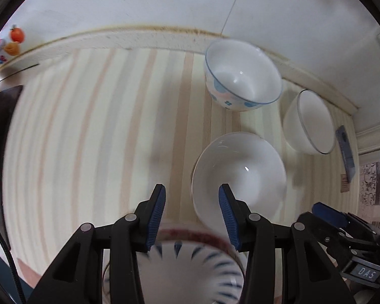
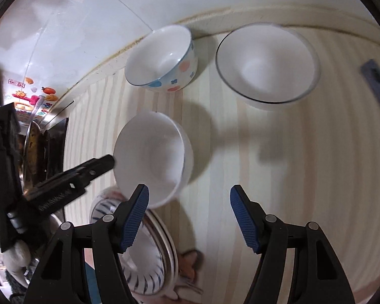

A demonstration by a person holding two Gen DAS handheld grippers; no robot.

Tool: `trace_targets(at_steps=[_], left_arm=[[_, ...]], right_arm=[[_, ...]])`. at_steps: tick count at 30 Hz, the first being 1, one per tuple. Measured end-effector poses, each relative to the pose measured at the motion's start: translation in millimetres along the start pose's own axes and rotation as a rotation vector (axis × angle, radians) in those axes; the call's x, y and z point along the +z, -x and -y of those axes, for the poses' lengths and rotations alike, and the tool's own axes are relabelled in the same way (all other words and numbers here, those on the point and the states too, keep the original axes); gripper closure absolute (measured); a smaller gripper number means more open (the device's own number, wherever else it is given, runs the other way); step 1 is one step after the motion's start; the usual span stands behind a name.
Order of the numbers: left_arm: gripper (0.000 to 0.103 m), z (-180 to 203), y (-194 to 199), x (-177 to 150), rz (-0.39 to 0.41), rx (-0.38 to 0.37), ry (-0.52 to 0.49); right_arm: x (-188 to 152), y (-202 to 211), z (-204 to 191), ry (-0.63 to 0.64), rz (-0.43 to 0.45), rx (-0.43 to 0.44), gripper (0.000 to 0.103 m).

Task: Organize plates and bowls
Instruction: 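Reach to the plain white bowl and grasp its rim with the right tool while the left tool grips it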

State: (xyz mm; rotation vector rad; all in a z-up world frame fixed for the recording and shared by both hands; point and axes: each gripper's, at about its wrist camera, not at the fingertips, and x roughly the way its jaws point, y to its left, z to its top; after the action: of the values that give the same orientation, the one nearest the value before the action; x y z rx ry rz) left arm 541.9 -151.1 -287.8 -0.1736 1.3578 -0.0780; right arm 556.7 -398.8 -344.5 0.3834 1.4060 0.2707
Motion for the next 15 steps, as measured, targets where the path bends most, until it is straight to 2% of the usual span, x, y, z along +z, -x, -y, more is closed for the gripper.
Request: trace_targets(at_steps=[2,4,5,6,8,10,15], left_arm=[[0.063,-0.6,-16.4,5.4,-0.037,-0.009,0.001],[0.063,-0.4,-26.4,8.8,-0.05,-0.024,0.002],[0.064,0.9,-30.2,9.8,-0.05,-0.017,-0.006],[0.064,2.3,-32.3,9.9,-0.054,-0.019,-0.012],[0.073,8.1,-34.0,9.0,-0.055,-0.029,-0.031],[0.073,17.0,-32.0,7.4,-0.041,0.006,-0.071],[0.073,31.0,-27.2,-0.4,-0.053,-0.006,-0.106]], right_arm=[[9.0,-17.8,-0.1,0.013,-0.024,0.037,0.046],[14.1,-33.7,-1.0,0.024,-0.041,0.058,0.074],[16.1,-43.3,-0.6,0.023,-0.063,0.062,0.079],[17.9,-51.4,0.5,0.016,-0.071,0.062,0.081],[17.6,-55.3,0.9,0.016,-0.059,0.055,0.085],[17.4,-56.4,0.3,0.018,-0.06,0.045,0.085],[12.8,-45.8,3.1,0.007,-0.054,0.034,0.085]])
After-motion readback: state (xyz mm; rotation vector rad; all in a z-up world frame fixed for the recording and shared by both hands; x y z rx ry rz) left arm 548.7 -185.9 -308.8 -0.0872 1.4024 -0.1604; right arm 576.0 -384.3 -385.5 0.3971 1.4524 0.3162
